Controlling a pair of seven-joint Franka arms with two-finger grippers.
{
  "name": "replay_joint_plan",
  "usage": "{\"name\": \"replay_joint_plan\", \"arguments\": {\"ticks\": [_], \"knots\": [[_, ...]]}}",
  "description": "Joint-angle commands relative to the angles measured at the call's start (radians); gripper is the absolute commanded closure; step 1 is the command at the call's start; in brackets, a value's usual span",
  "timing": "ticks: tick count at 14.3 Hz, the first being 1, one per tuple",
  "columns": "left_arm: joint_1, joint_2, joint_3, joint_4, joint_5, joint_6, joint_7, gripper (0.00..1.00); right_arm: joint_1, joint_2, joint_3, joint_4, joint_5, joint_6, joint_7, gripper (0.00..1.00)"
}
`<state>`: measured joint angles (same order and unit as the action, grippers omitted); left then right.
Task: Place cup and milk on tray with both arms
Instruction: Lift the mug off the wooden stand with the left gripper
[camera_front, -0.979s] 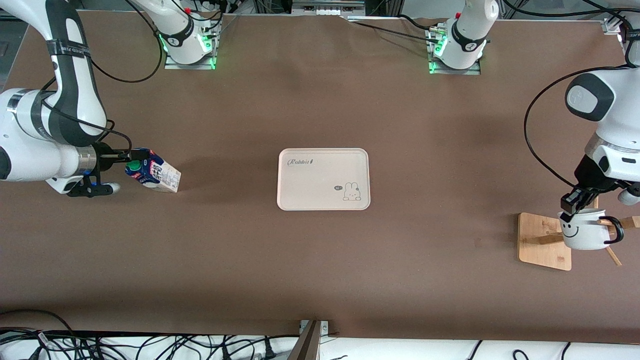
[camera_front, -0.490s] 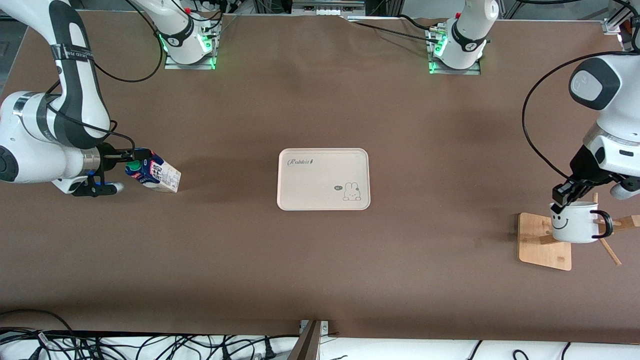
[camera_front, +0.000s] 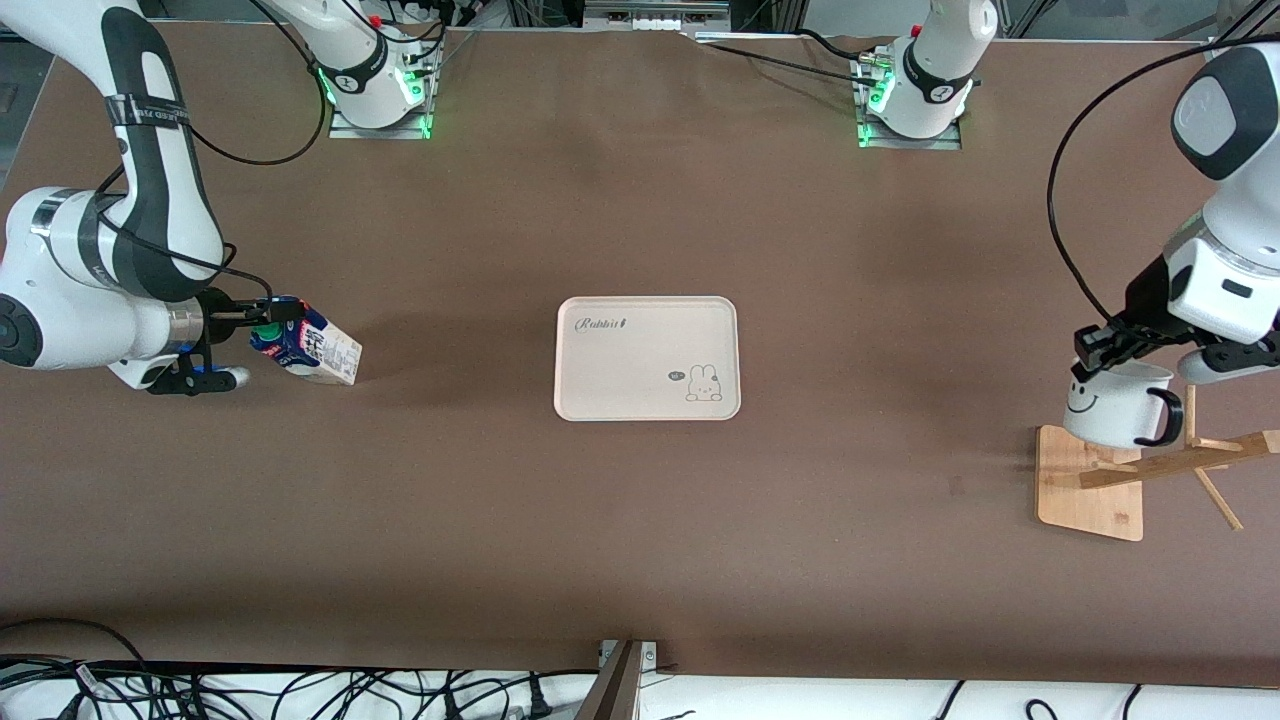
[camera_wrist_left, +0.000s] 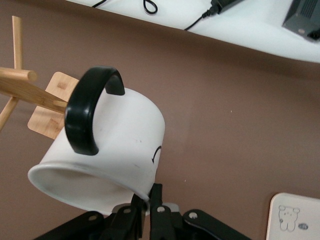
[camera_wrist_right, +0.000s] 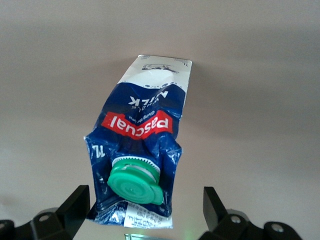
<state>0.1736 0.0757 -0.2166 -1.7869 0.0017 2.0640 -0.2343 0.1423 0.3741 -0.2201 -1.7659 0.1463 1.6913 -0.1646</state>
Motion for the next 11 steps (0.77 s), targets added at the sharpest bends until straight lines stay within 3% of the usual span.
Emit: {"name": "replay_joint_plan", "arguments": {"ticks": [1, 4, 7, 9, 11], "knots": [[0.001, 0.015, -0.087, 0.098, 0.063, -0.164, 0.001, 1.00, -0.016, 0.002, -0.002, 0.003, 0.019, 0.007, -0.015, 0.00], [-0.003, 0.019, -0.148, 0.124, 0.057, -0.325, 0.000, 1.00, -0.056, 0.002, -0.002, 0.006, 0.039, 0.010, -0.015, 0.00], [-0.052, 0.093, -0.165, 0.204, 0.032, -0.457, -0.011, 1.00, -0.056, 0.000, -0.002, 0.006, 0.064, 0.013, -0.003, 0.00], [-0.133, 0.166, -0.165, 0.216, -0.063, -0.484, -0.026, 1.00, -0.053, 0.002, -0.002, 0.005, 0.062, 0.014, 0.000, 0.00], [-0.219, 0.226, -0.164, 0.221, -0.075, -0.481, -0.185, 1.00, -0.047, 0.002, -0.001, 0.005, 0.058, 0.016, 0.000, 0.00]]}}
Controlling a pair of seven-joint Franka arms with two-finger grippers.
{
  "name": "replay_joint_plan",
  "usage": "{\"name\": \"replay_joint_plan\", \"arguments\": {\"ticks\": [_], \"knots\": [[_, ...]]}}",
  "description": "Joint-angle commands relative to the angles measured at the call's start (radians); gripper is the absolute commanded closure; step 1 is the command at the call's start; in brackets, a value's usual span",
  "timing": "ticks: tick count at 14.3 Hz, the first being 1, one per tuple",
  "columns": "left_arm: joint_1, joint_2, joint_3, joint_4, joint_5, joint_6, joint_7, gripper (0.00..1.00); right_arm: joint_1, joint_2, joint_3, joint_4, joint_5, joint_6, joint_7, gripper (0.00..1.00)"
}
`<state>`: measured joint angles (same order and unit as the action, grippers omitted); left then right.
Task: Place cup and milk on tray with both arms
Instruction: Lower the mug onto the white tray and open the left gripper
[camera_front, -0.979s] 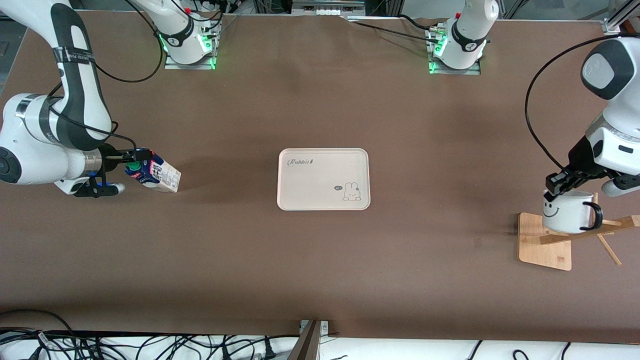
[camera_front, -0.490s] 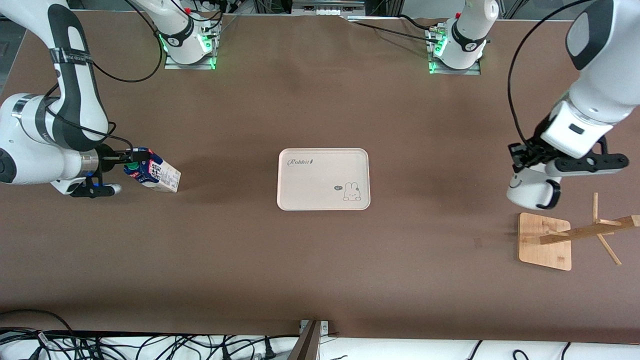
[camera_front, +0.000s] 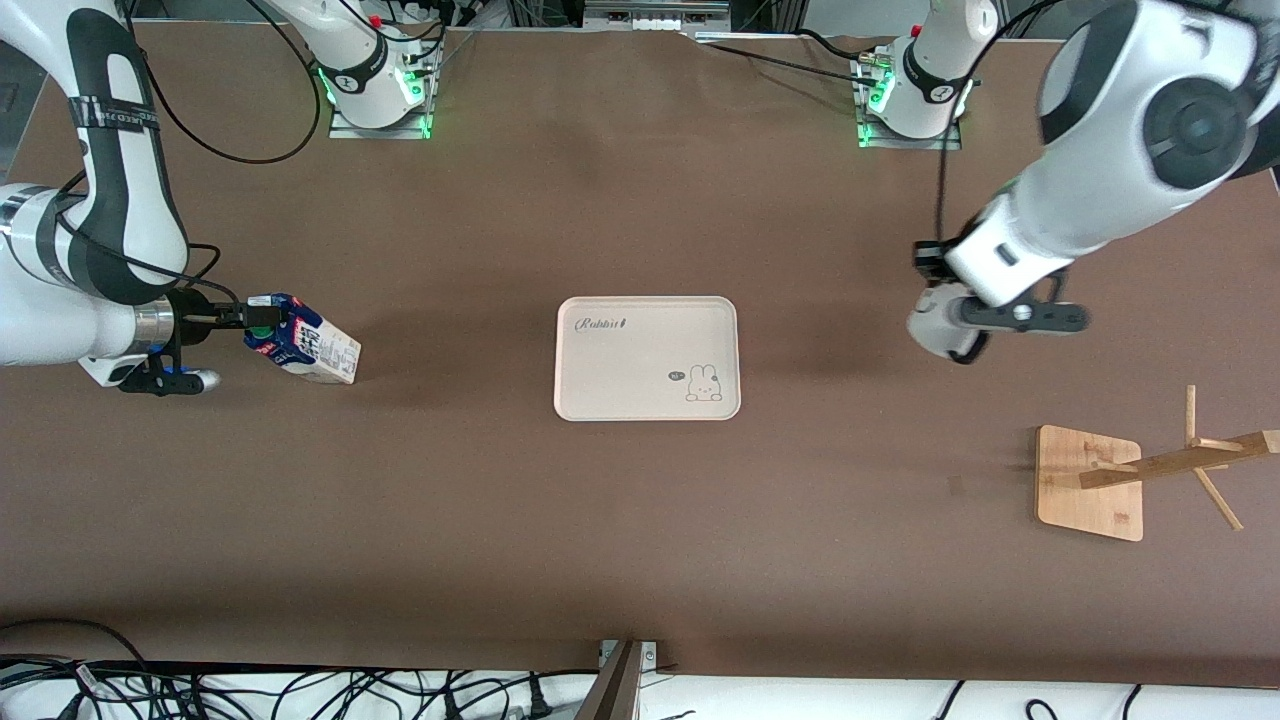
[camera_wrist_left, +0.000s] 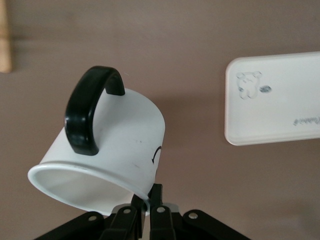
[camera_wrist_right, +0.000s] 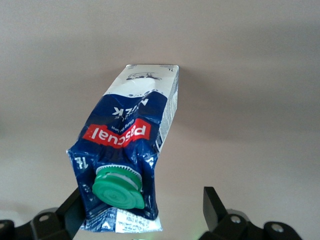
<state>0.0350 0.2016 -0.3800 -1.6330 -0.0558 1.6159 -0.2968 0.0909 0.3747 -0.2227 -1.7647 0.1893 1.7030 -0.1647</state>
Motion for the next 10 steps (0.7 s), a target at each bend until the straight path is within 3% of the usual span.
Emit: {"name": "replay_joint_plan", "arguments": {"ticks": [1, 5, 7, 8, 10], "knots": [[-0.104, 0.146, -0.002, 0.084, -0.019, -0.033, -0.216, 1.00, 0.006, 0.001, 0.003, 0.005, 0.016, 0.007, 0.001, 0.03], [-0.262, 0.398, -0.002, 0.274, -0.032, -0.027, -0.499, 1.00, 0.006, 0.007, 0.003, 0.004, 0.015, 0.015, -0.012, 0.31], [-0.335, 0.505, 0.000, 0.358, -0.044, 0.010, -0.589, 1.00, 0.006, 0.009, 0.003, 0.004, 0.015, 0.015, -0.013, 0.37], [-0.364, 0.545, 0.000, 0.377, -0.048, 0.059, -0.634, 1.00, 0.006, 0.009, 0.005, 0.004, 0.015, 0.015, -0.015, 0.42], [-0.406, 0.599, 0.001, 0.374, -0.052, 0.181, -0.671, 1.00, 0.006, 0.010, 0.005, 0.004, 0.015, 0.017, -0.015, 0.42]]}}
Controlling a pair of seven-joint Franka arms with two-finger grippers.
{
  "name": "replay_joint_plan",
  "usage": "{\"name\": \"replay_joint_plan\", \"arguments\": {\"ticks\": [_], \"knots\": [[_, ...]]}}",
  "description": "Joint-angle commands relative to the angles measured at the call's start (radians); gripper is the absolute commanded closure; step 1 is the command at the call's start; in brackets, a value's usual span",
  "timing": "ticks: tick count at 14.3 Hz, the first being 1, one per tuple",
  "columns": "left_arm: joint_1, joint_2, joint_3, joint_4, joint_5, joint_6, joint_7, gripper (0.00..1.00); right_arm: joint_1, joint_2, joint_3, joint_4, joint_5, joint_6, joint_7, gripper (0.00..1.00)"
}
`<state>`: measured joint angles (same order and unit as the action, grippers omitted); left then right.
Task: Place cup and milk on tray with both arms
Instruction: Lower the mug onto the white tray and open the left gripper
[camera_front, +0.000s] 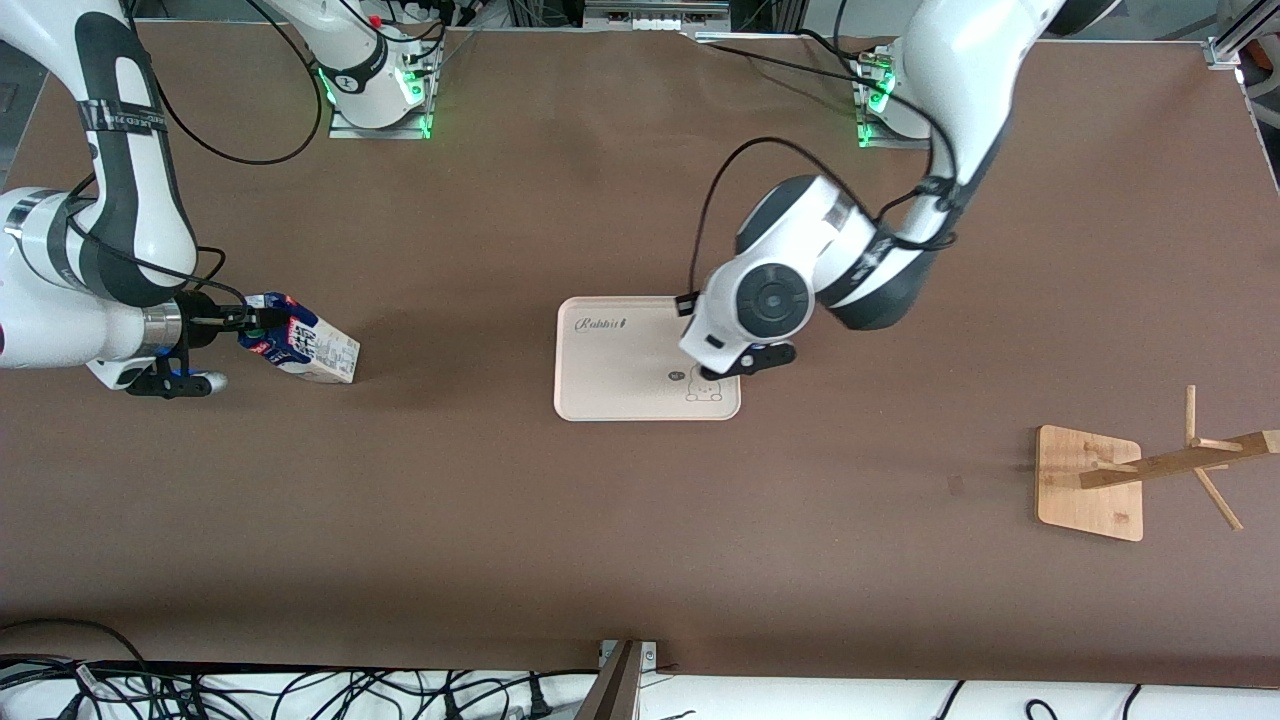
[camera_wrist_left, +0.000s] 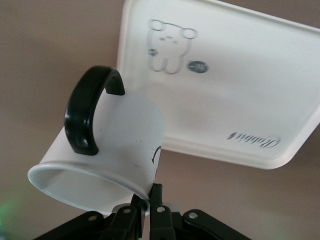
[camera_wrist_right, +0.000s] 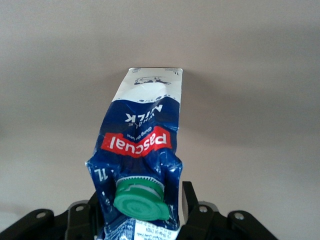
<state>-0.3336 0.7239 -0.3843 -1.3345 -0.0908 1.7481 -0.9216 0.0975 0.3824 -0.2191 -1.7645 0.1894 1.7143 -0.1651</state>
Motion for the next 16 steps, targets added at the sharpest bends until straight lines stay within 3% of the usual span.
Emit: {"name": "replay_joint_plan", "arguments": {"ticks": [1, 10, 11, 12, 16], "knots": [[-0.041, 0.104, 0.005, 0.077, -0.021, 0.095, -0.051, 1.00, 0.002, 0.006, 0.001, 0.003, 0.015, 0.004, -0.014, 0.42], [-0.032, 0.167, 0.018, 0.063, -0.032, 0.129, -0.075, 1.00, 0.004, -0.051, 0.006, 0.042, 0.015, -0.096, -0.001, 0.46], [-0.025, 0.166, 0.022, 0.063, -0.030, 0.126, -0.075, 0.73, 0.004, -0.062, 0.006, 0.045, 0.013, -0.113, -0.001, 0.46], [-0.021, 0.161, 0.022, 0.063, -0.021, 0.123, -0.069, 0.01, 0.004, -0.074, 0.004, 0.045, 0.012, -0.122, -0.001, 0.46], [-0.012, 0.149, 0.022, 0.072, -0.024, 0.120, -0.066, 0.00, 0.007, -0.102, 0.007, 0.045, 0.015, -0.136, 0.010, 0.47]]}}
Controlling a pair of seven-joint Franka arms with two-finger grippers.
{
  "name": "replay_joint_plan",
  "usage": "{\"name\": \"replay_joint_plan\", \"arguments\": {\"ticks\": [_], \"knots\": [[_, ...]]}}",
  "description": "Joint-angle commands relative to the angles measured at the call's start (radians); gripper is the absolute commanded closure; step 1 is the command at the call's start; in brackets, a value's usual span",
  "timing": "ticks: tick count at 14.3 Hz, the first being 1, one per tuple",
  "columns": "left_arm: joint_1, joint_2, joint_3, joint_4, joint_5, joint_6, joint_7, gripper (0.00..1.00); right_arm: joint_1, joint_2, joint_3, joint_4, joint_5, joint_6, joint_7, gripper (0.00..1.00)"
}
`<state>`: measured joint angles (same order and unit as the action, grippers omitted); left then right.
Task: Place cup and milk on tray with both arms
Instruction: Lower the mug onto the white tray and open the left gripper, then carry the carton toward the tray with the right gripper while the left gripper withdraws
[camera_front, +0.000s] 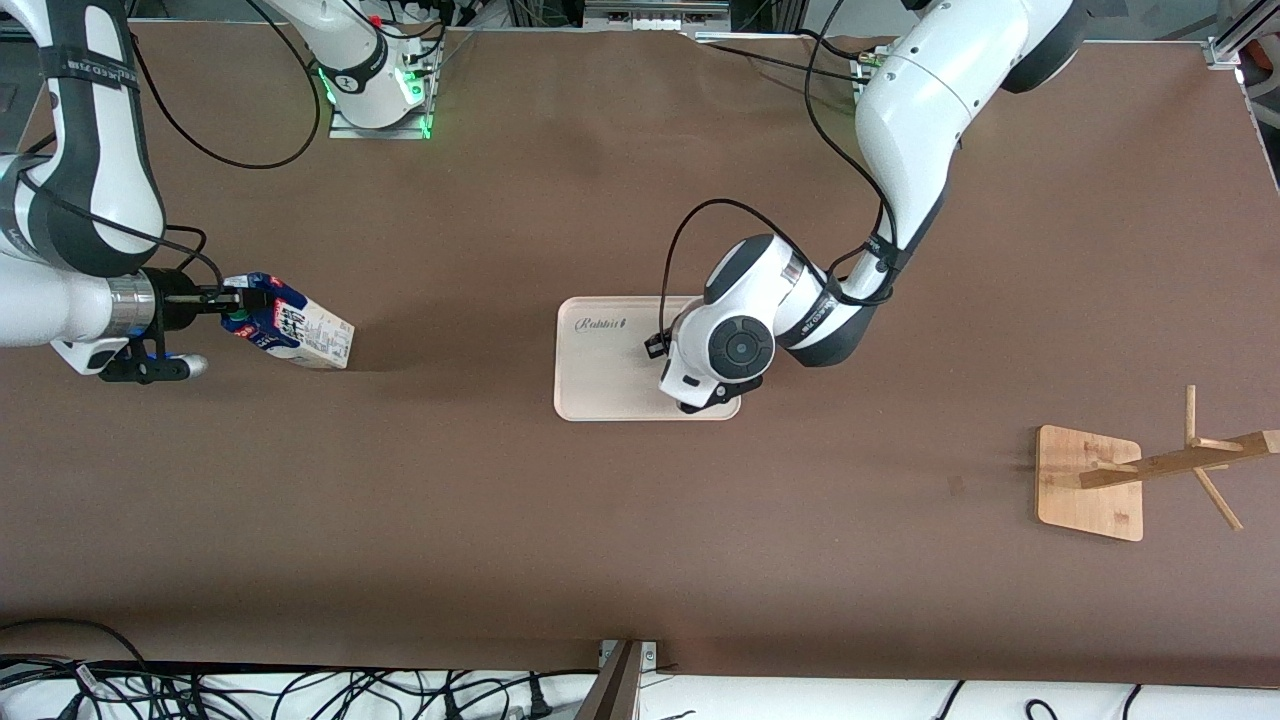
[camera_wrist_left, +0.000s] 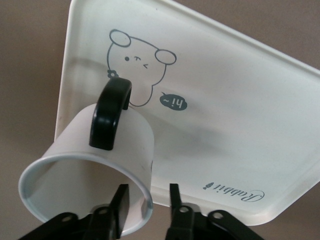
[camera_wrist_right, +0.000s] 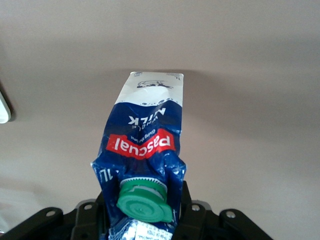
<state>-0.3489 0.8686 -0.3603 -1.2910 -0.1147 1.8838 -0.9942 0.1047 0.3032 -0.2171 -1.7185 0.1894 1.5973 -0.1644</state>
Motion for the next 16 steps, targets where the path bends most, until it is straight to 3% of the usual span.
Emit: {"name": "replay_joint_plan", "arguments": {"ticks": [1, 6, 9, 14, 16], "knots": [[0.013, -0.003, -0.003, 0.030, -0.002, -0.020, 0.005, 0.00, 0.007, -0.027, 0.012, -0.001, 0.015, -0.028, 0.032, 0.47], [0.051, -0.134, 0.000, 0.038, 0.018, -0.158, 0.014, 0.00, 0.016, -0.079, 0.128, -0.001, 0.018, -0.030, 0.227, 0.47], [0.060, -0.253, 0.000, 0.038, 0.096, -0.297, 0.060, 0.00, 0.016, -0.102, 0.206, 0.023, 0.024, -0.031, 0.350, 0.48], [0.215, -0.391, -0.002, 0.039, 0.125, -0.411, 0.375, 0.00, 0.016, -0.116, 0.347, 0.030, 0.024, -0.014, 0.433, 0.48], [0.275, -0.436, 0.000, 0.038, 0.127, -0.430, 0.468, 0.00, 0.018, -0.111, 0.434, 0.030, 0.022, 0.024, 0.444, 0.48]]}}
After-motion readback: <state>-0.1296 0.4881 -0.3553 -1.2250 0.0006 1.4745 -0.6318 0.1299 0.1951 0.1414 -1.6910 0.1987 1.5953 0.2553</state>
